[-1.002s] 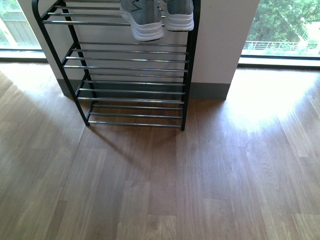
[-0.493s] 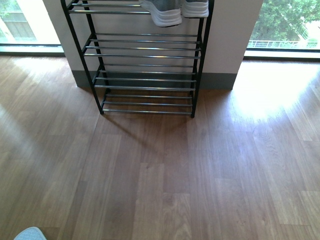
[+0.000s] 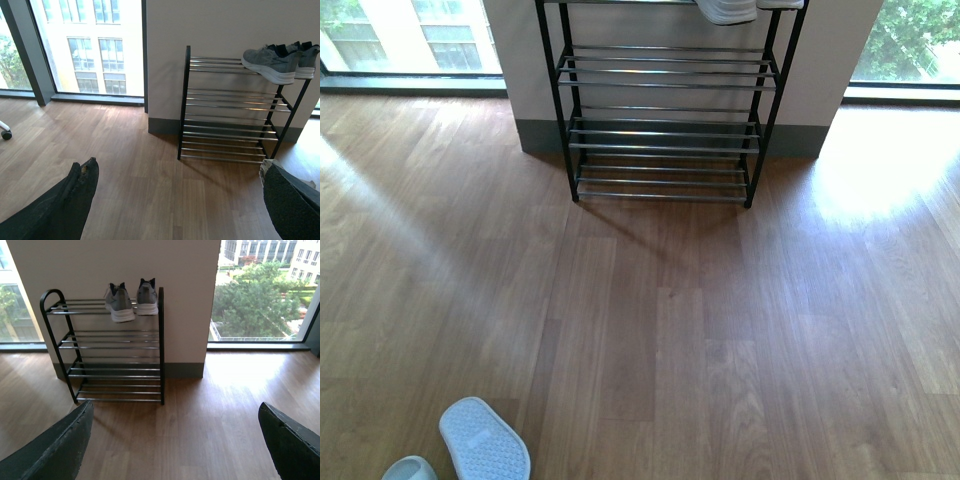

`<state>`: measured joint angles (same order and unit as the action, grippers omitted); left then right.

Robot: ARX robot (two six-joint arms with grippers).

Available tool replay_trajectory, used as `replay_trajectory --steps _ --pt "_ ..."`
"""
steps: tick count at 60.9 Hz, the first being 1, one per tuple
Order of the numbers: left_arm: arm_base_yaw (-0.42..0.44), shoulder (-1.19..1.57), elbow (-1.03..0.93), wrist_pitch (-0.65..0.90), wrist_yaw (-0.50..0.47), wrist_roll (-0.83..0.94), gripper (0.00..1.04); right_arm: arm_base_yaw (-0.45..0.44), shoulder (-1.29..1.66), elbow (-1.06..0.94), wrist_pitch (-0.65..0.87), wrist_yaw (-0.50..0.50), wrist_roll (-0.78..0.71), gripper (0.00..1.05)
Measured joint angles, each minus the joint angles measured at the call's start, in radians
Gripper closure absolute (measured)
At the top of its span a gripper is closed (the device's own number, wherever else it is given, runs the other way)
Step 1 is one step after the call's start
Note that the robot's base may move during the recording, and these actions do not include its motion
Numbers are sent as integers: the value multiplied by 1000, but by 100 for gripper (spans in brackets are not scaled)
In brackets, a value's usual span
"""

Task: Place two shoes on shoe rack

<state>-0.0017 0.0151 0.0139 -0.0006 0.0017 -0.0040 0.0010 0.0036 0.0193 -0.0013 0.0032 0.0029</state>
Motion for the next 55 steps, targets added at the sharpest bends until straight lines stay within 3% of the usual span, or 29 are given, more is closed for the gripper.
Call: replay_trajectory --steps 55 --pt "0 0 0 0 -4 0 9 0 0 0 0 -4 0 9"
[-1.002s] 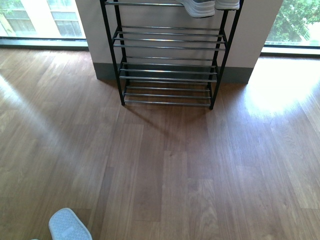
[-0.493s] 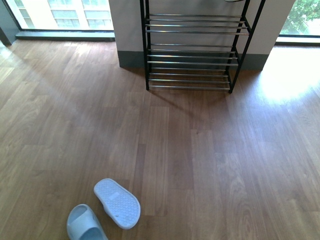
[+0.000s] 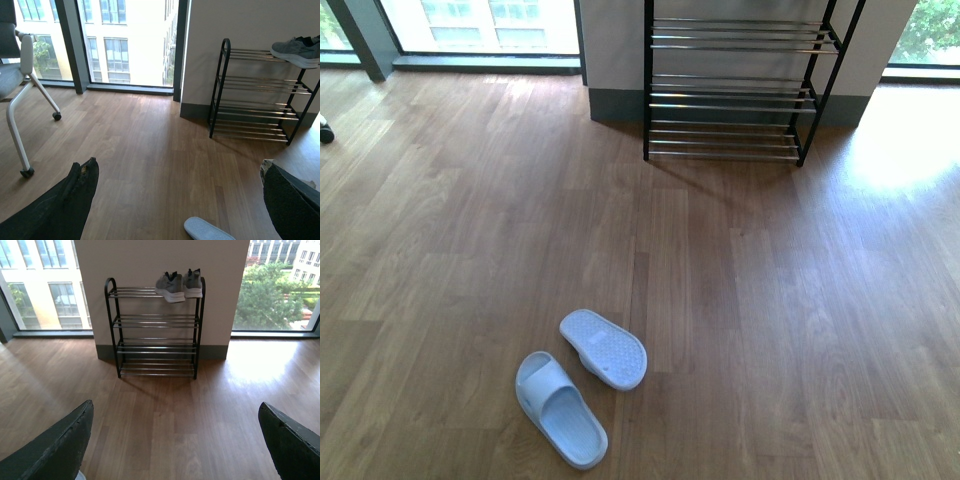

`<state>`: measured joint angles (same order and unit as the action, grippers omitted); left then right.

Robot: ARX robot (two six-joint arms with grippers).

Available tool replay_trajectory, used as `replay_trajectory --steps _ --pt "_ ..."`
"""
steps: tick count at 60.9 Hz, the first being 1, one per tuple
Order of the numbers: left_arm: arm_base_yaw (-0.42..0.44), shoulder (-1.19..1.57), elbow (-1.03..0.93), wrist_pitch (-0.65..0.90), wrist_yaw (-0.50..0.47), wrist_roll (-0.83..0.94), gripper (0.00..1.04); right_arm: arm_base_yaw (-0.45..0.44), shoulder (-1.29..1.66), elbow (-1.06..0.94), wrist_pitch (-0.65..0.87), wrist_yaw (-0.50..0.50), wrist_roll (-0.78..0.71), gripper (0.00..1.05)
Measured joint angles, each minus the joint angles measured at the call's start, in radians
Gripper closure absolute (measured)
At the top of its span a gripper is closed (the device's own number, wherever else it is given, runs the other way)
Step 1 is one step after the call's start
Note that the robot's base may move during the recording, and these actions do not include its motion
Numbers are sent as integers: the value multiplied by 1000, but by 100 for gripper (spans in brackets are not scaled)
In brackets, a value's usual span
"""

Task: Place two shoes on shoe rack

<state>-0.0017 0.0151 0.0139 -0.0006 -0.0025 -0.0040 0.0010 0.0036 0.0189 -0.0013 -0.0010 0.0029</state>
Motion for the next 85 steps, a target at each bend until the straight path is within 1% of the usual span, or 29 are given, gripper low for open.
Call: replay_trajectory --steps 85 --pt "0 0 0 0 2 0 9 0 -1 0 0 1 0 9"
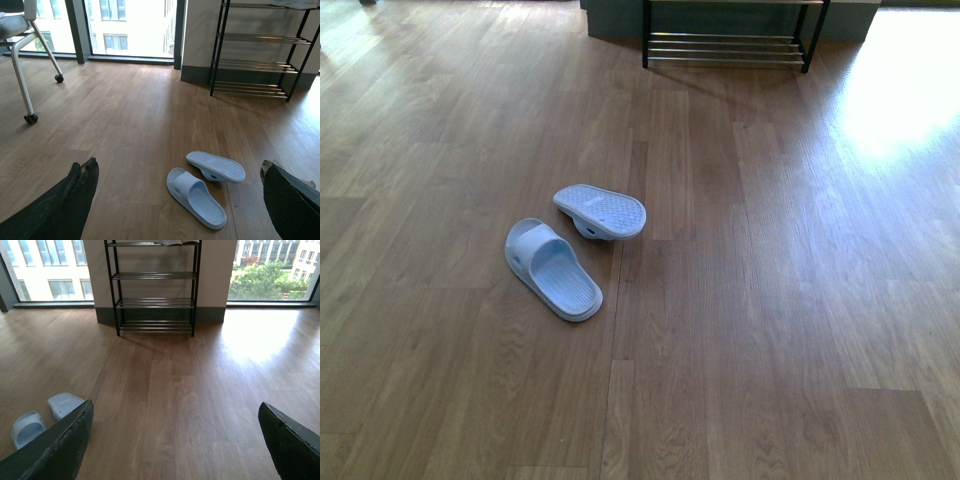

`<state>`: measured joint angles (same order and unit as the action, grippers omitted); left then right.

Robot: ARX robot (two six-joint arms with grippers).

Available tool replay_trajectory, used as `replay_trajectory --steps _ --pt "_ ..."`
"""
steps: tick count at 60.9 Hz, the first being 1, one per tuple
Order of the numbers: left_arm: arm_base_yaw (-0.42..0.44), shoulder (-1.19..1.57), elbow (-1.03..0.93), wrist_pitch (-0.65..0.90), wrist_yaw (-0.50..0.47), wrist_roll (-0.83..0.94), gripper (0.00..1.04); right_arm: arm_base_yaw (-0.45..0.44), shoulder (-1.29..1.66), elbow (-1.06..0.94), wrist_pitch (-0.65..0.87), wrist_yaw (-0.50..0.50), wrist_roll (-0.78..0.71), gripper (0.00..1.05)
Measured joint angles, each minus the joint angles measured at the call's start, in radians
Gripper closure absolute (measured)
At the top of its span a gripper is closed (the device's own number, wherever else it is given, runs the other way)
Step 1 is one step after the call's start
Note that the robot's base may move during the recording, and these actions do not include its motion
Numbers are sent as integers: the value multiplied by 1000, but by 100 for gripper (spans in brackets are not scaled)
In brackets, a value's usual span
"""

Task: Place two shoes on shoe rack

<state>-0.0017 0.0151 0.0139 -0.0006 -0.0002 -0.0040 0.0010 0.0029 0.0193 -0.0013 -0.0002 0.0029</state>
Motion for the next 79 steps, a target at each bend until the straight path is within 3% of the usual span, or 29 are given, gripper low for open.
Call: replay_trajectory --steps 79 --pt "0 0 0 0 -2 0 9 0 2 0 0 0 0 9"
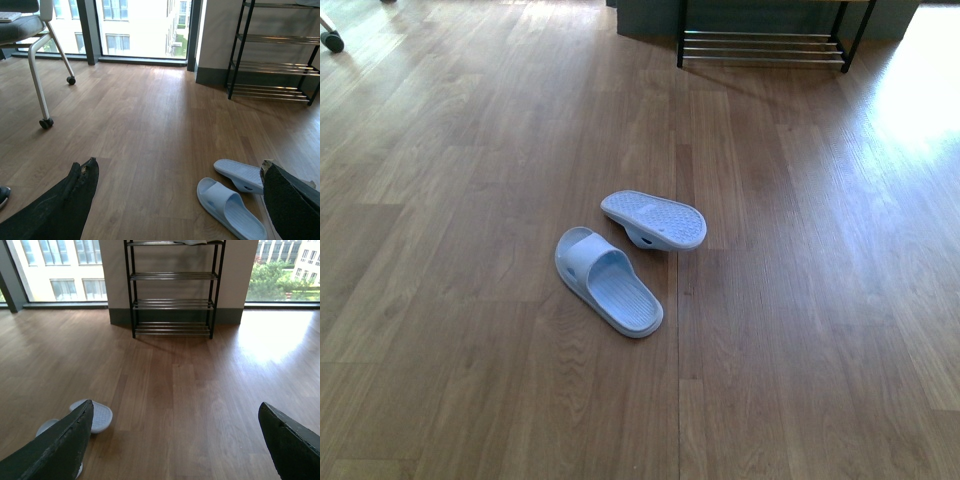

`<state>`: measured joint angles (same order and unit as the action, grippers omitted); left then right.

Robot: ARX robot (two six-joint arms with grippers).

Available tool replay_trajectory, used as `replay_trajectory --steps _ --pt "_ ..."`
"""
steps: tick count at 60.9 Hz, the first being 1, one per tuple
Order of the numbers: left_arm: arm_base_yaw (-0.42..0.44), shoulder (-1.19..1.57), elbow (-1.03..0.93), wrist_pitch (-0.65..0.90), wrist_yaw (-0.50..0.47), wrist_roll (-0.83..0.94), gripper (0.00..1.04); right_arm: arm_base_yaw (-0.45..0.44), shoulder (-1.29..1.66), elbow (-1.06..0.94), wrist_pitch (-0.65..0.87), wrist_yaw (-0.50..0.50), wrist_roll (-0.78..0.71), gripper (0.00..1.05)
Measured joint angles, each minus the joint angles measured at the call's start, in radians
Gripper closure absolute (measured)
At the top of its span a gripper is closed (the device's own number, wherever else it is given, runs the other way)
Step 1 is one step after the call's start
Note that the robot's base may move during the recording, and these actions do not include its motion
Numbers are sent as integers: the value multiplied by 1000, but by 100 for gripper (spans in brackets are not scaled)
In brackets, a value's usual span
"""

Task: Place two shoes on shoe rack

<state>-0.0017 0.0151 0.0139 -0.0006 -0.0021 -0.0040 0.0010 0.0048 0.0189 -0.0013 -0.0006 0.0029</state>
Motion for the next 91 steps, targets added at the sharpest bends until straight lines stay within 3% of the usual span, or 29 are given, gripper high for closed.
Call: replay_trajectory --steps 91 --pt "0 0 0 0 -1 0 9 0 -2 0 0 -1 0 9"
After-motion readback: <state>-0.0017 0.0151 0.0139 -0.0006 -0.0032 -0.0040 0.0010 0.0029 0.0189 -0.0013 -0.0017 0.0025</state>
